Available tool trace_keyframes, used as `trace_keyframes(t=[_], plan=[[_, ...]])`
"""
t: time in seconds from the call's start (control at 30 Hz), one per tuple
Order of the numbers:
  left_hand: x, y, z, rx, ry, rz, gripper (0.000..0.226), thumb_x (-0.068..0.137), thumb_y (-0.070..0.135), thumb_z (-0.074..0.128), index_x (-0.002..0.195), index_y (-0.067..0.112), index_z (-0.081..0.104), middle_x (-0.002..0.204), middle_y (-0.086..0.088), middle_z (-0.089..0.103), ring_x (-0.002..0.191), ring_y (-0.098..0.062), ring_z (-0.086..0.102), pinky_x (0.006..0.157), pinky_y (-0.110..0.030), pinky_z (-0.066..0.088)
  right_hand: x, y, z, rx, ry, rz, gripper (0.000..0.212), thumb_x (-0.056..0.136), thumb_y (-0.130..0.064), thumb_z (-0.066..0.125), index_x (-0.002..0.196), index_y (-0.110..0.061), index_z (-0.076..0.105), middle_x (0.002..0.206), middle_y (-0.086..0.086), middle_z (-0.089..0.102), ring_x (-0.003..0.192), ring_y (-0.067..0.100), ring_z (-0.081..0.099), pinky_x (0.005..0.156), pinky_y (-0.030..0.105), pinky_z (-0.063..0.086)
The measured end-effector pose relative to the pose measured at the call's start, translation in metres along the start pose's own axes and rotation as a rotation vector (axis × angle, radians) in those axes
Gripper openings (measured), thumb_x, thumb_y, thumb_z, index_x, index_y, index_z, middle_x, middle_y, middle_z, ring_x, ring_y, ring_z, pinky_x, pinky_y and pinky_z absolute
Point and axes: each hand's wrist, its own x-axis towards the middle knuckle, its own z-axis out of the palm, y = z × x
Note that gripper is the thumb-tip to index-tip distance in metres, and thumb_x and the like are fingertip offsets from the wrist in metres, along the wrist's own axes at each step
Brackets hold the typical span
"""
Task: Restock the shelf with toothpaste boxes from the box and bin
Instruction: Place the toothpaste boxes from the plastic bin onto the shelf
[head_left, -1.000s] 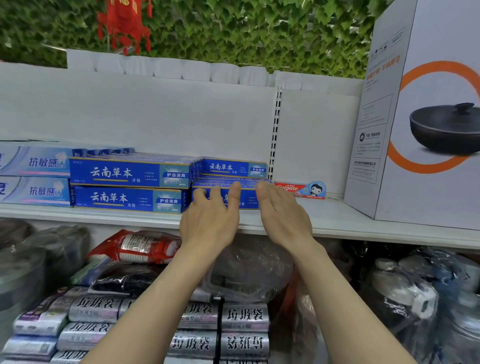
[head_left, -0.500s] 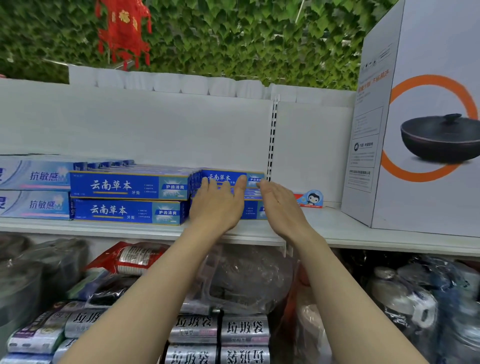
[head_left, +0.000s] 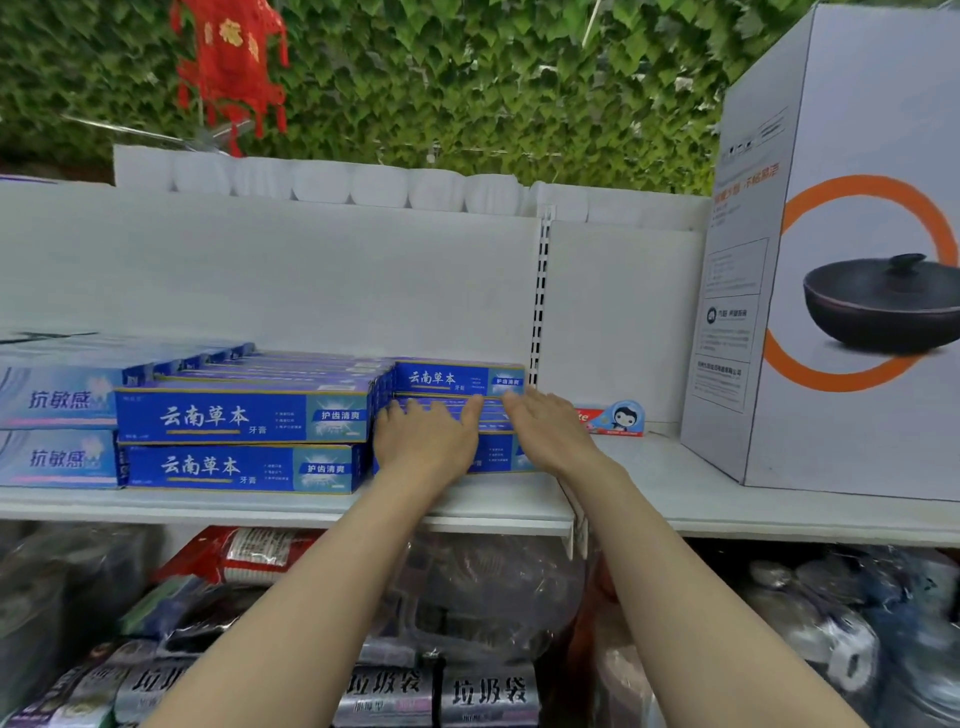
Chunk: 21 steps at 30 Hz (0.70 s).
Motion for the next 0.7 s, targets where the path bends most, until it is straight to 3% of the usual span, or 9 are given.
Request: trace_keyframes(t=[0.07, 0.2, 0.3, 0.4, 0.53, 0.7], plan=[[0.003, 0.0, -0.001, 0.031, -0.013, 0.001, 0.085, 0.098, 0.068, 0.006, 0.151, 0.011, 0.04, 0.158, -0.019, 0.033, 0.146, -0.037, 0.028, 0.119, -0.047, 0.019, 0.009, -0.002, 0.0, -0.019, -0.033, 0.007, 0.026, 0.11, -0.025, 0.02, 0.101, -0.019, 0.043, 0.128, 0.011, 0.058, 0.101, 0.019, 0.044, 0.104, 0.038, 0.032], [0.007, 0.0, 0.001, 0.072, -0.031, 0.011, 0.078, 0.101, 0.061, 0.008, 0.152, 0.01, 0.038, 0.159, -0.017, 0.034, 0.146, -0.036, 0.028, 0.118, -0.048, 0.021, 0.016, -0.003, 0.001, -0.15, -0.139, -0.013, 0.033, 0.109, -0.031, 0.02, 0.107, -0.019, 0.051, 0.136, 0.012, 0.055, 0.118, 0.026, 0.051, 0.099, 0.037, 0.039], [0.007, 0.0, 0.004, 0.075, -0.019, 0.02, 0.072, 0.103, 0.055, 0.011, 0.152, 0.01, 0.038, 0.159, -0.016, 0.034, 0.146, -0.036, 0.029, 0.117, -0.048, 0.022, 0.019, 0.002, 0.006, -0.199, -0.15, 0.009, 0.035, 0.107, -0.038, 0.02, 0.1, -0.022, 0.05, 0.128, 0.009, 0.062, 0.113, 0.026, 0.055, 0.084, 0.034, 0.041], [0.005, -0.001, 0.003, 0.078, -0.011, 0.034, 0.069, 0.103, 0.051, 0.013, 0.149, 0.008, 0.041, 0.157, -0.016, 0.037, 0.144, -0.035, 0.031, 0.116, -0.047, 0.023, 0.019, 0.004, 0.007, -0.219, -0.142, 0.02, 0.039, 0.107, -0.041, 0.02, 0.107, -0.022, 0.054, 0.127, 0.007, 0.062, 0.112, 0.024, 0.056, 0.08, 0.034, 0.041], [0.005, 0.0, 0.002, 0.097, -0.018, 0.046, 0.068, 0.104, 0.05, 0.013, 0.147, 0.008, 0.044, 0.155, -0.016, 0.04, 0.143, -0.035, 0.033, 0.115, -0.046, 0.024, 0.023, 0.007, 0.011, -0.253, -0.142, 0.029, 0.032, 0.106, -0.039, 0.02, 0.1, -0.023, 0.047, 0.127, 0.007, 0.062, 0.1, 0.021, 0.053, 0.076, 0.033, 0.039], [0.009, 0.0, -0.004, 0.098, -0.071, 0.054, 0.07, 0.104, 0.052, 0.012, 0.146, 0.007, 0.045, 0.154, -0.017, 0.041, 0.143, -0.036, 0.032, 0.116, -0.048, 0.024, 0.029, -0.004, 0.001, -0.187, -0.156, 0.074, 0.031, 0.107, -0.031, 0.023, 0.106, -0.015, 0.051, 0.128, 0.012, 0.061, 0.108, 0.026, 0.057, 0.089, 0.037, 0.049]])
